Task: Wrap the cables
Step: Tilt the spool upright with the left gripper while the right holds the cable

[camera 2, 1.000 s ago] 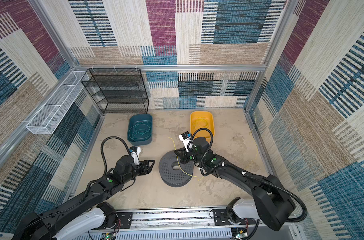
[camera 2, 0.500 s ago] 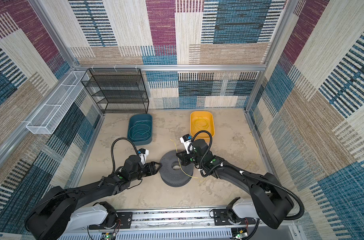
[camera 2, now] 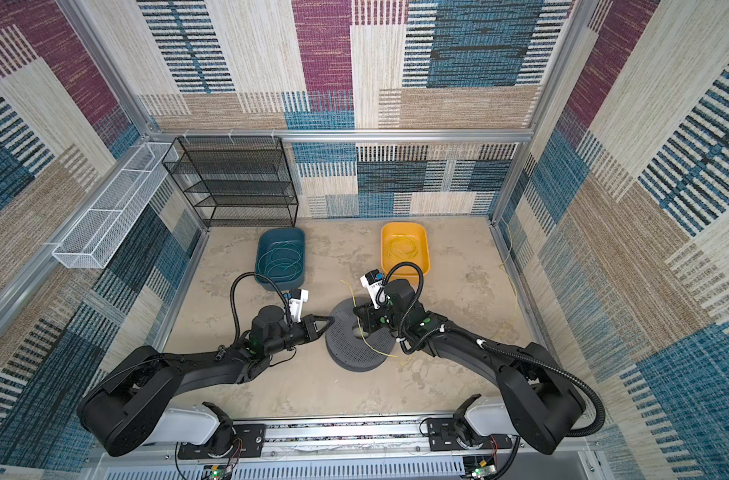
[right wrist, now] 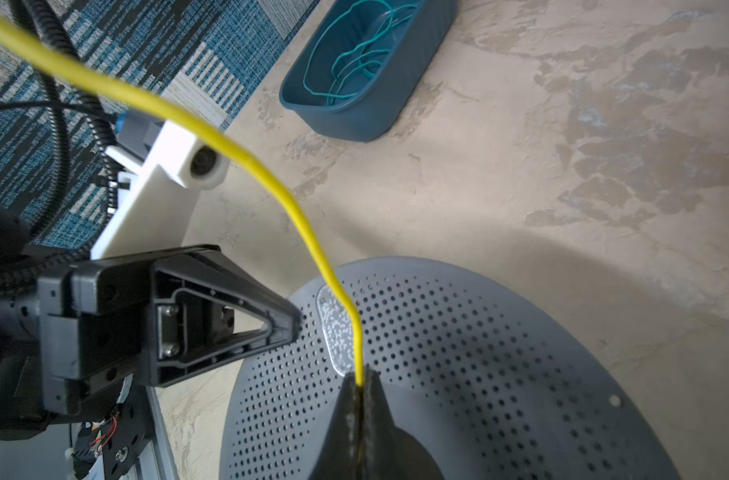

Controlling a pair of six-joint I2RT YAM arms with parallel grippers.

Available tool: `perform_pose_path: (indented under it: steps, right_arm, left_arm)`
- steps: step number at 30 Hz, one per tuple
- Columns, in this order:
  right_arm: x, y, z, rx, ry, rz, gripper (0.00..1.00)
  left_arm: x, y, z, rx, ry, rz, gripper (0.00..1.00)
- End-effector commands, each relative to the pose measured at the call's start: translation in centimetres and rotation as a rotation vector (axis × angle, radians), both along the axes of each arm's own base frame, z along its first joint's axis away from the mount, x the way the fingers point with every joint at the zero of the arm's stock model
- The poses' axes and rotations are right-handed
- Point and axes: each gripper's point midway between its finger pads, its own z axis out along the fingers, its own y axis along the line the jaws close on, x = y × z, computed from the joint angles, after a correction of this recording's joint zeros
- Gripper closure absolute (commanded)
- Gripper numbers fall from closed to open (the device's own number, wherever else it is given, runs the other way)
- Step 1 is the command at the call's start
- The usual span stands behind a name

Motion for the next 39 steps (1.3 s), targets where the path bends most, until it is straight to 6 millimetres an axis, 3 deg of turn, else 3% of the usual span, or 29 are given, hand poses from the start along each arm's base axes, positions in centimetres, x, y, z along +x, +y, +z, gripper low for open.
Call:
perform_pose_path:
  steps: [1, 10, 13, 21, 25, 29, 36, 39]
  right_arm:
    - [0.5, 0.0, 1.0, 0.018, -0.036, -0.012, 1.00]
    - [0.7, 0.0, 1.8, 0.031, -0.049, -0.018, 1.00]
    - [0.8, 0.0, 2.5, 0.037, -0.061, -0.018, 1.00]
    - [0.7, 0.2, 4.1, 0.064, -0.081, -0.012, 1.00]
    - [0.5, 0.1, 4.2, 0.071, -0.081, -0.010, 1.00]
    - [0.3, -0.1, 4.2, 0.073, -0.081, -0.012, 1.00]
    - [0.0, -0.5, 4.0, 0.071, -0.080, -0.017, 1.00]
    - [-0.1, -0.6, 4.1, 0.071, -0.085, -0.020, 1.00]
  left_arm:
    - [0.4, 1.3, -1.2, 0.138, -0.025, 0.020, 1.00]
    - [1.4, 3.8, 2.7, 0.380, -0.109, 0.071, 1.00]
    - [2.0, 4.9, 4.8, 0.464, -0.145, 0.096, 1.00]
    - [3.4, 5.8, 9.2, 0.598, -0.176, 0.155, 1.00]
    - [4.1, 5.5, 9.4, 0.702, -0.164, 0.192, 1.00]
    - [4.7, 3.7, 9.1, 0.766, -0.179, 0.206, 1.00]
    - [5.5, 1.3, 7.1, 0.820, -0.144, 0.181, 1.00]
    - [5.4, 1.1, 6.5, 0.828, -0.131, 0.170, 1.00]
